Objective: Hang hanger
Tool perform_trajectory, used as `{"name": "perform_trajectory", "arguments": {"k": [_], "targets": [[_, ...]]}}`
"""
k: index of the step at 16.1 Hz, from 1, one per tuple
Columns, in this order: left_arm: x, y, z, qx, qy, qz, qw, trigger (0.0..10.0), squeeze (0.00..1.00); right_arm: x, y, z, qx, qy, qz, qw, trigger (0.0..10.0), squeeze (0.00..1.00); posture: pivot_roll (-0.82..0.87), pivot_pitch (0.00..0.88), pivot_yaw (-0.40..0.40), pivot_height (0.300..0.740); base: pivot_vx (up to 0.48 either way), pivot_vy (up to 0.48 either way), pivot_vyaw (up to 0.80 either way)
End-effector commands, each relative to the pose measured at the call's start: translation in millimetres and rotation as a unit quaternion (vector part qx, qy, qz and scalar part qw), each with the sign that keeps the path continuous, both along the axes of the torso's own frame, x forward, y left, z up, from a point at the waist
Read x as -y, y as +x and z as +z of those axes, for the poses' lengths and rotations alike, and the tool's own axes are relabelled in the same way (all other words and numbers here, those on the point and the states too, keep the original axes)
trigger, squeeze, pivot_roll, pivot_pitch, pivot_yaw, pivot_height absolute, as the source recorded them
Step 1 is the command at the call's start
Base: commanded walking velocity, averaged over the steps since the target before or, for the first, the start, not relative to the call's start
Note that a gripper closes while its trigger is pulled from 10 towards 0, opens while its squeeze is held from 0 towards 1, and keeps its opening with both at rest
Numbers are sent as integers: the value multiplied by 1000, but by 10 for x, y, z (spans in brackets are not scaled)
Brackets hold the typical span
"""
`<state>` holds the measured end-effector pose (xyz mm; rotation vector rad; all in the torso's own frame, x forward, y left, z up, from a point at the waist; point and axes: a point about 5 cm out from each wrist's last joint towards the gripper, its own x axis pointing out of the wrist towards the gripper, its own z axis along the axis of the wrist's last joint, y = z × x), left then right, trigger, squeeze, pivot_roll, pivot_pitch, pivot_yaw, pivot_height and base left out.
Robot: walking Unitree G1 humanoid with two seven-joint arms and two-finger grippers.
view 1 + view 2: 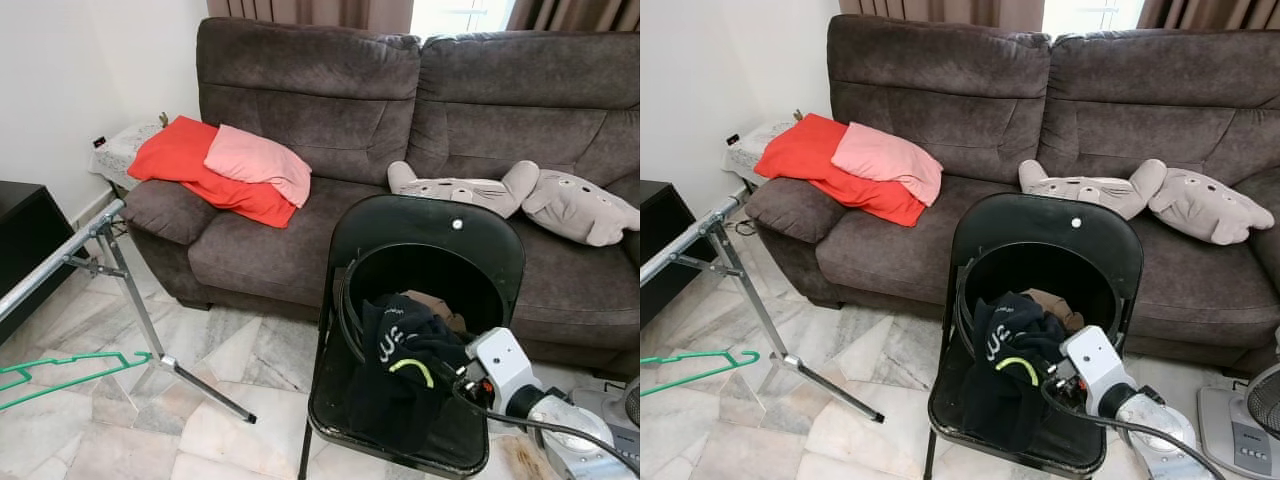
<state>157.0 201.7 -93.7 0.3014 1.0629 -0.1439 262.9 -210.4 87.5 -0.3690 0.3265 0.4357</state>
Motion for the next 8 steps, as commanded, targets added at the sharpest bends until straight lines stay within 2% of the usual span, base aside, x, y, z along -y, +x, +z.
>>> {"name": "perform_trajectory", "arguments": {"k": [1,2,3,4,5,6,7,8], "targets": [[-43,-37,-9,-8,5,3,1000,10000,0,-6,22,7,-1,-4,3,1000,8549,0,-54,61,33,740,0,0,0],[-42,-38,-10,-8,5,3,1000,10000,0,-10,23,-4,-4,-5,5,1000,10000,0,-53,60,33,740,0,0,0],[-42,-38,-10,-8,5,3,1000,10000,0,-14,23,-27,-9,-7,6,1000,10000,0,-52,59,32,740,0,0,0],[-41,-38,-10,-8,5,3,1000,10000,0,-12,25,-44,-13,-7,4,1000,9569,0,-52,59,32,740,0,0,0],[-41,-38,-10,-8,5,3,1000,10000,0,-12,27,-49,-14,-6,3,1000,3373,0,-50,58,32,740,0,0,0],[-41,-38,-10,-8,5,3,1000,10000,0,-12,28,-52,-14,-6,2,1000,3373,0,-50,58,32,740,0,0,0],[-42,-39,-10,-8,5,3,1000,10000,0,-24,34,-57,-13,-4,5,1000,4667,0,-50,57,34,740,0,0,0],[-43,-40,-10,-8,5,3,1000,10000,0,-42,42,-63,-12,-3,7,1000,10000,0,-49,58,34,740,0,0,0]]}}
